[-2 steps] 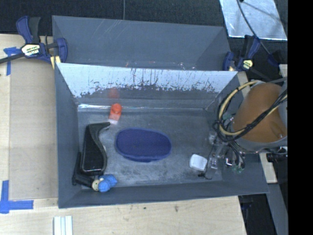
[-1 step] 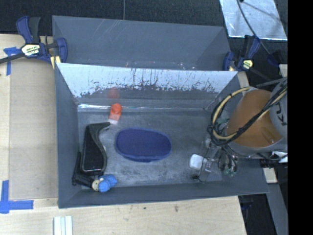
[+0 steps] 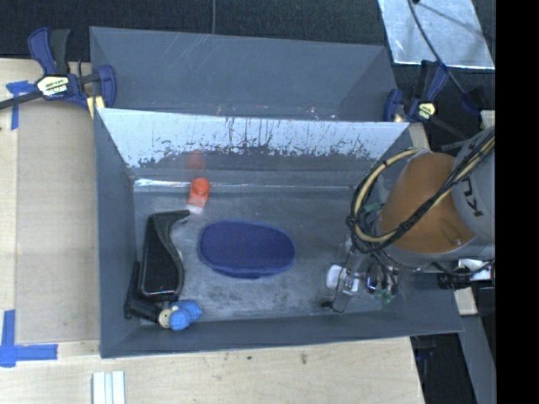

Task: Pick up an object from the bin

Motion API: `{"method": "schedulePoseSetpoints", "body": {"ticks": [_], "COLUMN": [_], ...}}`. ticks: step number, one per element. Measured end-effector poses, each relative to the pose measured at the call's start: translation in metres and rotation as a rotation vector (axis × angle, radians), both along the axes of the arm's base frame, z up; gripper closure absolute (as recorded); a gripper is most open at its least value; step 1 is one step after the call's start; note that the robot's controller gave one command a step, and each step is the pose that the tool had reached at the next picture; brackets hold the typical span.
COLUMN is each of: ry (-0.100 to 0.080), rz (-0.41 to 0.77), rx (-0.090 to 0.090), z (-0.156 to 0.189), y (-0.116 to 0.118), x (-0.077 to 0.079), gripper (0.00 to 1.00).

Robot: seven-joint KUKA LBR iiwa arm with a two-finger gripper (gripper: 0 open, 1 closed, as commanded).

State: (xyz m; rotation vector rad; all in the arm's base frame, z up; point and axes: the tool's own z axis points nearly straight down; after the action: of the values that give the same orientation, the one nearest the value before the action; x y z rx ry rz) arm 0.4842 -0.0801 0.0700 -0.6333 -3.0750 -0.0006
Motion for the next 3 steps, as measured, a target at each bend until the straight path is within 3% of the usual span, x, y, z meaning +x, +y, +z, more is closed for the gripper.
{"method": "schedulePoseSetpoints", "body": {"ticks": [1,2,3], "ry": [-0.004,-0.009,-0.007], "rz": [0.000,0.003,0.006], "rx": [-0.001,-0.002,-0.002], "z": [0.001,0.050,0.059], "y": [-0.001,-0.002,-0.003], "x": [0.001,0.003,0.004], "gripper": [1.00,1.00,1.00]}}
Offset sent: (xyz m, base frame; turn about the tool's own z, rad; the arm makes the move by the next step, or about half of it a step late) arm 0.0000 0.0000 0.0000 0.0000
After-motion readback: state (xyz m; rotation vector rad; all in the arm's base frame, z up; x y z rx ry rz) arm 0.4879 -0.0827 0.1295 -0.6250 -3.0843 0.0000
